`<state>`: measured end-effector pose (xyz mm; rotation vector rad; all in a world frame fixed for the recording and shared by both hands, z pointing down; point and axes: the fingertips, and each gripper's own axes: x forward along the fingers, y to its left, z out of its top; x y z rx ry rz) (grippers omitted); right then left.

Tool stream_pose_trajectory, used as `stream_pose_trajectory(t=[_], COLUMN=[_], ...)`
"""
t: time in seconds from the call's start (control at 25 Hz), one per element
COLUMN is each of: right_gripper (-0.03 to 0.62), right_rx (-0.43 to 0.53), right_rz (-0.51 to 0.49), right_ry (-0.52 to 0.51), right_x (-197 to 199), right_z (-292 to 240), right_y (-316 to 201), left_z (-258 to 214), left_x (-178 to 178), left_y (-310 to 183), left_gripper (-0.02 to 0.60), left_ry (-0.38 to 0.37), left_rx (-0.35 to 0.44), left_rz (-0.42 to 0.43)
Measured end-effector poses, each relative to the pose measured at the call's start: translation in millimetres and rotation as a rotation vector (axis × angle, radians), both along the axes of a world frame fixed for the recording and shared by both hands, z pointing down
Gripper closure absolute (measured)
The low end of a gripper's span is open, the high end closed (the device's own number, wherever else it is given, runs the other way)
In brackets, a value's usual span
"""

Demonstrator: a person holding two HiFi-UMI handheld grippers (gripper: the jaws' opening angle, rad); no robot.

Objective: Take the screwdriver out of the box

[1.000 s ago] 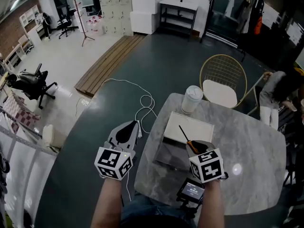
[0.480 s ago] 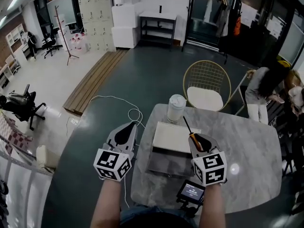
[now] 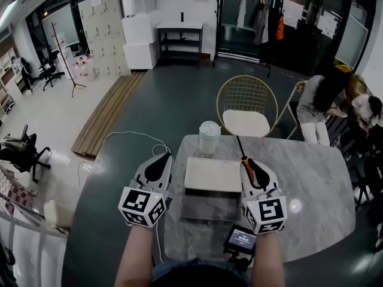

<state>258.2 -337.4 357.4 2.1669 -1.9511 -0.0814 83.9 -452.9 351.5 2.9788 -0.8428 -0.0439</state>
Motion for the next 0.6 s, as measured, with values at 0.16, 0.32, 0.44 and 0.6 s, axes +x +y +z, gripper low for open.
stream_pose_trajectory(t=[0.16, 0.32, 0.44, 0.6], right_gripper=[0.507, 0.507, 0.507, 0.507], right_rx=[0.033, 0.060, 0.077, 0.087], right_rz=[0.021, 0.052, 0.076, 0.097], right_ry=[0.017, 0.021, 0.017, 0.014], right_x=[5, 15, 19, 21], right_z=[-19, -34, -39, -40], right_y=[6, 16, 22, 28], left_z=[-10, -20, -25, -29], left_x=[6, 13, 11, 8], left_y=[2, 6, 3, 0], left_gripper=[0.569, 0.569, 0.569, 0.568], left_ry=[0.027, 0.046, 0.064, 0.085], left_rx=[0.016, 0.035, 0.044, 0.050], left_rz=[0.013, 0.023, 0.020, 0.016])
